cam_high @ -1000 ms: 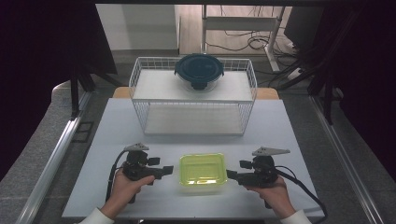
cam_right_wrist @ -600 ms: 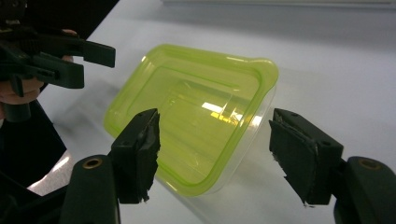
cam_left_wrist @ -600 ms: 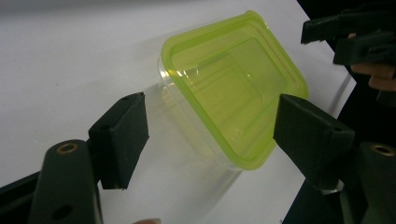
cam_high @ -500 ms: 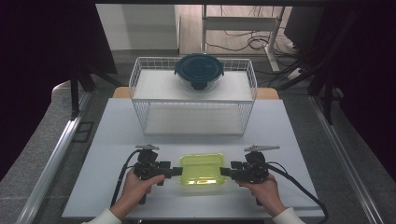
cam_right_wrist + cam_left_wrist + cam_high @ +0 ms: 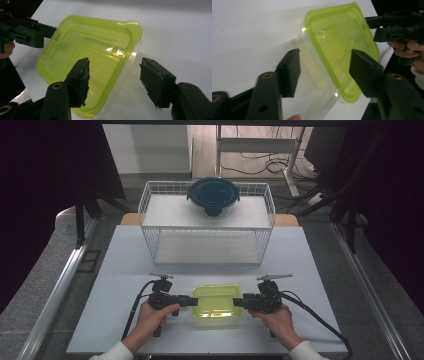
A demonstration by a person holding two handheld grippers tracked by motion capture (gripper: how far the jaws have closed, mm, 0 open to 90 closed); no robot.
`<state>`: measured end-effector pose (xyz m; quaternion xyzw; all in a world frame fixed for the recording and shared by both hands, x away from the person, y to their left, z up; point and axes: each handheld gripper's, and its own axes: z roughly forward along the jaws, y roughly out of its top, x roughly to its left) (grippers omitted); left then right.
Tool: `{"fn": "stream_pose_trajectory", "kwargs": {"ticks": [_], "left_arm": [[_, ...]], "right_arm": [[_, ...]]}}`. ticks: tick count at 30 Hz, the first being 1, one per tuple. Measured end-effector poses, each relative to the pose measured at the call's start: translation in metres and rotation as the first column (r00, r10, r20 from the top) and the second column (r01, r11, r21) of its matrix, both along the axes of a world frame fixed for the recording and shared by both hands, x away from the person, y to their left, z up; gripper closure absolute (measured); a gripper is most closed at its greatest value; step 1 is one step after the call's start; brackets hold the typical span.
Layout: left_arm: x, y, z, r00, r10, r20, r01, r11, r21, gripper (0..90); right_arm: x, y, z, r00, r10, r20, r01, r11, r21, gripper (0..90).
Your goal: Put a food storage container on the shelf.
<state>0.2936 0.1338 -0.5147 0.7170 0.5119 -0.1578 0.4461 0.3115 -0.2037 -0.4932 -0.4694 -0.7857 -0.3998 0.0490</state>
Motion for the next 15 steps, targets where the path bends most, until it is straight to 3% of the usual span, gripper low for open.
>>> {"fn": "stream_pose_trajectory", "kwargs": {"ticks": [9, 12, 13, 15], "left_arm": [[0.0016, -0.0064, -0.0068, 0.9993, -0.008, -0.038, 0.008, 1.0, -0.001, 54.8], [0.0013, -0.0052, -0.006, 0.9991, 0.015, -0.04, -0.015, 0.9999, 0.005, 62.2], [0.0011, -0.0046, -0.0056, 0.9991, 0.019, -0.039, -0.019, 0.9998, 0.006, 64.3], [0.0001, -0.0042, -0.0046, 0.999, 0.029, -0.034, -0.029, 0.9995, 0.011, 69.4]], "right_arm": [[0.0009, 0.0017, -0.0036, 0.9988, 0.012, -0.047, -0.011, 1.0, 0.019, 55.8], [0.0012, 0.0012, -0.0042, 0.9972, 0.008, -0.075, -0.005, 0.999, 0.051, 60.6], [0.0009, -0.0001, -0.003, 0.997, -0.002, -0.078, 0.006, 0.998, 0.059, 69.0], [0.0003, -0.0022, -0.0012, 0.9978, -0.008, -0.066, 0.012, 0.998, 0.058, 71.4]]}}
